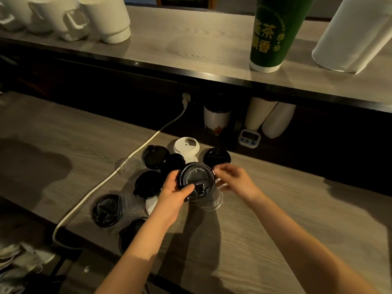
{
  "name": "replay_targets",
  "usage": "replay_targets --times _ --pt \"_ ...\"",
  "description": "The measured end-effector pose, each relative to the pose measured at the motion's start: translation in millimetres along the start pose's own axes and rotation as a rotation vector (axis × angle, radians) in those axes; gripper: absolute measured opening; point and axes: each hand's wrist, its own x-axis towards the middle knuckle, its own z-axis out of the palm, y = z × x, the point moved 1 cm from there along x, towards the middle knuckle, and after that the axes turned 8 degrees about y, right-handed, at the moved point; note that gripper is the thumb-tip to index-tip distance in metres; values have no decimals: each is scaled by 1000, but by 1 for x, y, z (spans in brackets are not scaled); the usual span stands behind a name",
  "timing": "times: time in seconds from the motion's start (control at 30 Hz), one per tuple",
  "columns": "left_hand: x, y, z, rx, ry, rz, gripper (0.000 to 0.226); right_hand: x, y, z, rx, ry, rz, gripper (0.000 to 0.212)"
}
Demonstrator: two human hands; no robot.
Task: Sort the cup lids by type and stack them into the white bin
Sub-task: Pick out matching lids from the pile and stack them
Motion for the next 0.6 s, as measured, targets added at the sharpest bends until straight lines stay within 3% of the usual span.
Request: replay_targets --times 0.13,0.23,0.3,0.43,0.6 --pt "19 6 3 -19 96 52 39 47 0 -13 -437 391 -20 33" --pt "29 10 4 -22 159 82 44 76 4 -15 -583 414 98 60" --pt "31 13 5 -11 161 90 50 91 11 -14 -658 377 162 64" --pt "34 14 3 -3 176 71 53 102 18 -15 -635 374 208 54" --pt "32 13 1 -26 201 13 51 80 11 -19 -340 499 130 43"
